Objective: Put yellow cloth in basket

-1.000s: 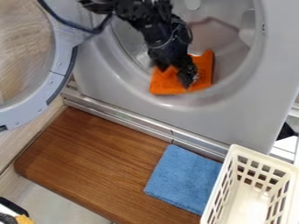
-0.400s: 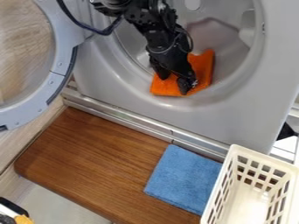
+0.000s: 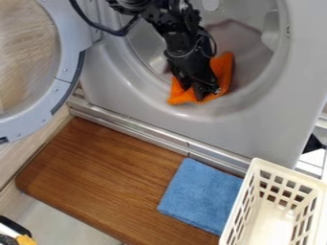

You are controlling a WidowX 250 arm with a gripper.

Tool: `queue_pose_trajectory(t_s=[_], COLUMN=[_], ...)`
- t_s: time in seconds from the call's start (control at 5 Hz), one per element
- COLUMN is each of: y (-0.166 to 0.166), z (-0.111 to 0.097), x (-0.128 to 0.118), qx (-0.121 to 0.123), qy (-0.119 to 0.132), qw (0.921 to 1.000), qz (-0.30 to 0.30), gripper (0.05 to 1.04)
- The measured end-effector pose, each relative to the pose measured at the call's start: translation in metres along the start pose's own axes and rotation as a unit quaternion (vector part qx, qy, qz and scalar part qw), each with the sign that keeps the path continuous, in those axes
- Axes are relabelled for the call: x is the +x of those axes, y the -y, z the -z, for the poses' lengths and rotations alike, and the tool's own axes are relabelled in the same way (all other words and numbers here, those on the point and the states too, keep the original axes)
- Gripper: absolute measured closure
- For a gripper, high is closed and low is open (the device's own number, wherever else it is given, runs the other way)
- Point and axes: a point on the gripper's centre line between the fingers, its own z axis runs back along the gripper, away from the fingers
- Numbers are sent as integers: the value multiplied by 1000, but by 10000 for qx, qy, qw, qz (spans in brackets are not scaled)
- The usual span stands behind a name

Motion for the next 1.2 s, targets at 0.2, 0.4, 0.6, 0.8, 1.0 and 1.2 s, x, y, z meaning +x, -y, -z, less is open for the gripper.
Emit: queue_pose_trajectory(t_s=[0.2,0.4,0.6,0.8,1.0,1.2], y=[4,16,51,93,137,179], z=[0,-1,-19,-42,-45,-31], x=[0,-2,-15,-17,-22,-38], qx=[-45,-146,50,-221,-635,-1036], qy=[-128,-411,-1285,-1445,-1591,-1907], qw=[9999,9988,9907,9862,9805,9689], qz=[60,233,438,778,965,1191], gripper=[883,990,1005,1006,1006,1006])
